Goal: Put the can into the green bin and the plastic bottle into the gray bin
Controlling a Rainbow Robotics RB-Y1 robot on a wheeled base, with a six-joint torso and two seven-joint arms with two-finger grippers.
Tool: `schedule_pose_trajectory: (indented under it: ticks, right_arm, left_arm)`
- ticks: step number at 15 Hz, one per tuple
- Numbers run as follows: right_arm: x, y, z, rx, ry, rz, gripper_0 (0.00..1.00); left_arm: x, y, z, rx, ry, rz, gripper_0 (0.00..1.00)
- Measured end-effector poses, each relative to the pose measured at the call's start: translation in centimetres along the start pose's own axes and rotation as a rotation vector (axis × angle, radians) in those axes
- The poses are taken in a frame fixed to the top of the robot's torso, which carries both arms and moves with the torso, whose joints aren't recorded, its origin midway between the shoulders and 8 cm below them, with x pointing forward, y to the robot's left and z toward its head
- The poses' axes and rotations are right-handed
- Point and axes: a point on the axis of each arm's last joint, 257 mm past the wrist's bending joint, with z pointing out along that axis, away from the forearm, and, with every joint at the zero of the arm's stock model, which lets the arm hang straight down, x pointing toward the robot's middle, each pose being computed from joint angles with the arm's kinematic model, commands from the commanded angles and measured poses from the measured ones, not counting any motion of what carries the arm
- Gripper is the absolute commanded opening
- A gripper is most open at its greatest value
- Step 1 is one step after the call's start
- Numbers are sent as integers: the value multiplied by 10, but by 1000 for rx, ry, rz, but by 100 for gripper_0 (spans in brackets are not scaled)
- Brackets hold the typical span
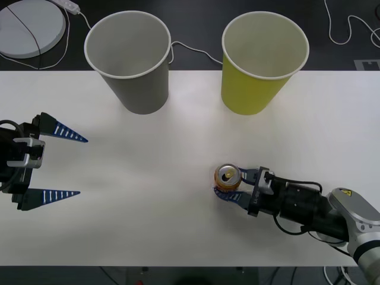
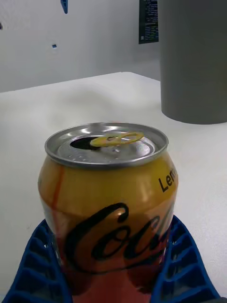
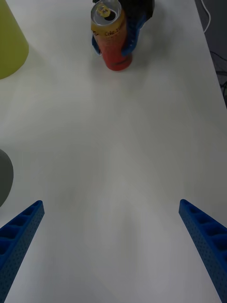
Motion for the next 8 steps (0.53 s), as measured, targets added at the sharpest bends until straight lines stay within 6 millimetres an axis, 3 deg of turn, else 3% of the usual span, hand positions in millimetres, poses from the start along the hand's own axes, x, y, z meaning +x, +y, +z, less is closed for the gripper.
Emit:
schedule_pose_trajectory:
  ticks: [4,8]
  right_arm:
    - [-8,-2,-14,-50,8,9,0]
    - [-22,-10,-42,-93,94,6,0]
  left_arm:
    - [0,0,0,0,0,0,100]
    - [0,0,0,0,0,0,100]
